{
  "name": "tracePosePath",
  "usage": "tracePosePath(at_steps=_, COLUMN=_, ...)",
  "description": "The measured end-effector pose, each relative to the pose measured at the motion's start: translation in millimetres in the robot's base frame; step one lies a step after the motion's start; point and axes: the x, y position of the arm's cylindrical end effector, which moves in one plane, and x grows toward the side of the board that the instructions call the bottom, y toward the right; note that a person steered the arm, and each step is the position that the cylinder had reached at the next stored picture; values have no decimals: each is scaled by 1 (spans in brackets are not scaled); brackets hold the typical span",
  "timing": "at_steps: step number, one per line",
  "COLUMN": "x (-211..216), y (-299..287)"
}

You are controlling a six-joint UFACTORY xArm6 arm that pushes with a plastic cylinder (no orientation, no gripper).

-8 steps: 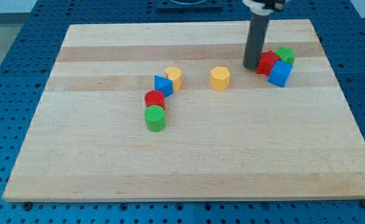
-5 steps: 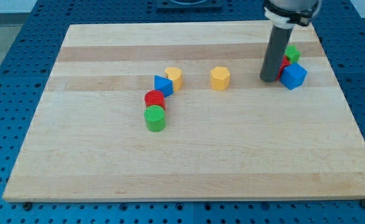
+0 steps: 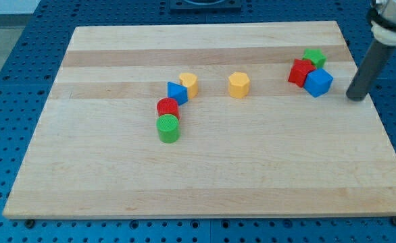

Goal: Adjust the red star in between the green star and blue cube

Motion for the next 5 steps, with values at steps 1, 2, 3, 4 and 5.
tracePosePath(at_steps=1, x=-31, y=-1)
tracePosePath(at_steps=2, x=-47, y=-1)
tracePosePath(at_steps=3, x=-49, y=-1)
tracePosePath(at_steps=4, x=-49, y=-5)
tracePosePath(at_steps=5, x=-57, y=-18)
